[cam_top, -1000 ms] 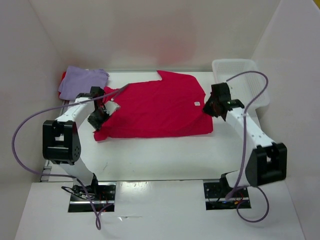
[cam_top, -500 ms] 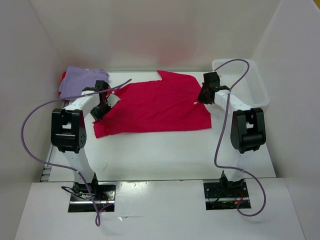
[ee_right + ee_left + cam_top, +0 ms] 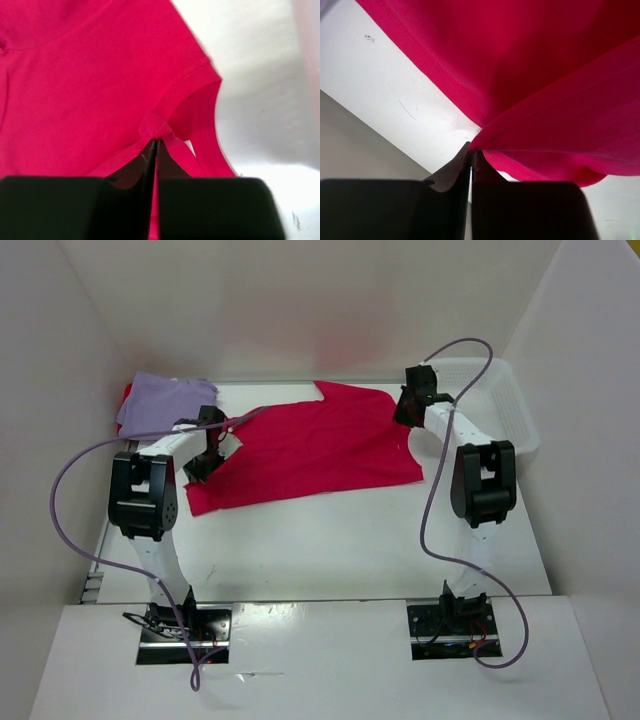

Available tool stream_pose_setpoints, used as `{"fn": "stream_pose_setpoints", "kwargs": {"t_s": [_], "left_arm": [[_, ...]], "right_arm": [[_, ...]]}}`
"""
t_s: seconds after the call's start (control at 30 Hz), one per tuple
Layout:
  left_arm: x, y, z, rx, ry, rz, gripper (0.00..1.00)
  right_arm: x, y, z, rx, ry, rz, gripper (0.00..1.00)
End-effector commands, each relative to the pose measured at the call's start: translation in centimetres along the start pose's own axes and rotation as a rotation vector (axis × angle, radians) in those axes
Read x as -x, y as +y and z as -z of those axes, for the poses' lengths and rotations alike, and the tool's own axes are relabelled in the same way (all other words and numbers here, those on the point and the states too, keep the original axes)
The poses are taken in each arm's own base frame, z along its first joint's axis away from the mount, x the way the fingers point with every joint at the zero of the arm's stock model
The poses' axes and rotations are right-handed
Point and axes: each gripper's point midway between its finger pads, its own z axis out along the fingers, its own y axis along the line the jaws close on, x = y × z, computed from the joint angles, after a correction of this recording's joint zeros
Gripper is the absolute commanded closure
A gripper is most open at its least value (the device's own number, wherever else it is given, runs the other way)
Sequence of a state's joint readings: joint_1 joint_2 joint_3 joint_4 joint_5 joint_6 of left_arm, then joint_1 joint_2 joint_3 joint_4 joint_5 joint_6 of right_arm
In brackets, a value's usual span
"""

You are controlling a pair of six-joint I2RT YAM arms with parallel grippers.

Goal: Fold and stack the t-shirts
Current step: Fold the flattened tshirt in 1/3 of the way, then grap the side of the flattened tshirt furthest away from the robot with both arms

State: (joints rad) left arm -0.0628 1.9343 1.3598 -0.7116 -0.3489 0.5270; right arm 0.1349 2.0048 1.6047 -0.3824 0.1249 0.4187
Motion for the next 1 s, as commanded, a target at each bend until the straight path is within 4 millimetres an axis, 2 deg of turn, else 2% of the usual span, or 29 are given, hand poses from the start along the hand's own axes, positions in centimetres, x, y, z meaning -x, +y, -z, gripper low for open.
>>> {"fn": "stream_pose_setpoints", "kwargs": {"t_s": [0.0,0.03,0.07,0.13,0.17,0.2,0.23,0.27,0.3,0.33,0.37,0.4,0.43,0.47,0.5,0.53,0.67,0.77,0.87,0.97], "left_arm": [[0.5,0.7,-0.2,0.03,0.005,-0.016,0.96],[0.5,0.5,-0.5,0.025,0.013,-0.02,0.94],[0.6,0.8,-0.5,0.04,0.011,-0.007,0.79],[0.7,1.3,-0.3,0.062,0.014,0.006,0.53],[0.8,1.6,-0.3,0.077,0.01,0.01,0.38],[1.3,1.9,-0.1,0.088,-0.008,0.041,0.35],[1.4,3.1,0.5,0.114,-0.02,0.074,0.32],[1.4,3.7,1.1,0.122,-0.028,0.101,0.3],[1.2,4.4,1.6,0.129,-0.034,0.144,0.22],[1.3,4.5,2.9,0.119,-0.06,0.161,0.2],[0.8,4.7,3.4,0.112,-0.064,0.181,0.19],[0.8,5.0,5.0,0.116,-0.098,0.191,0.18],[0.4,4.0,5.3,0.075,-0.104,0.194,0.16],[-0.7,2.7,5.0,0.04,-0.083,0.193,0.16],[-1.5,1.6,5.2,-0.006,-0.085,0.207,0.16],[-2.8,-0.2,4.4,-0.053,-0.049,0.191,0.16],[-5.1,-3.1,2.1,-0.152,0.023,0.219,0.16],[-5.2,-3.0,1.1,-0.171,0.026,0.244,0.16],[-4.0,-3.1,0.2,-0.211,0.002,0.264,0.16],[-2.9,-3.4,-0.3,-0.243,-0.03,0.269,0.16]], "right_arm": [[0.8,0.9,-0.9,0.044,0.008,0.049,0.97],[1.5,1.6,-0.9,0.068,0.002,0.077,0.83],[0.6,1.3,-1.5,0.061,0.041,0.091,0.63],[0.9,1.6,-1.4,0.069,0.048,0.092,0.53],[1.7,1.7,-1.0,0.066,0.027,0.099,0.41],[1.8,1.7,-0.5,0.068,0.021,0.099,0.38],[2.3,1.6,0.1,0.059,0.005,0.098,0.35],[3.5,2.2,2.2,0.073,-0.035,0.1,0.33],[2.8,2.1,3.0,0.057,-0.034,0.108,0.33],[4.4,2.2,5.5,0.063,-0.093,0.09,0.32],[2.8,1.7,6.2,0.047,-0.074,0.092,0.32],[2.6,1.0,7.0,0.023,-0.083,0.082,0.32],[2.0,0.7,7.7,0.022,-0.08,0.057,0.32],[0.2,-0.7,8.7,-0.008,-0.055,0.048,0.32],[-0.9,-1.7,8.8,-0.04,-0.035,0.044,0.32],[-3.4,-3.0,8.7,-0.075,0.015,0.032,0.32],[-8.0,-5.5,7.0,-0.15,0.119,-0.01,0.32],[-9.6,-6.9,4.8,-0.185,0.178,-0.05,0.29],[-10.8,-7.2,3.1,-0.151,0.232,-0.101,0.28],[-11.8,-7.4,2.3,-0.148,0.25,-0.101,0.26]]}}
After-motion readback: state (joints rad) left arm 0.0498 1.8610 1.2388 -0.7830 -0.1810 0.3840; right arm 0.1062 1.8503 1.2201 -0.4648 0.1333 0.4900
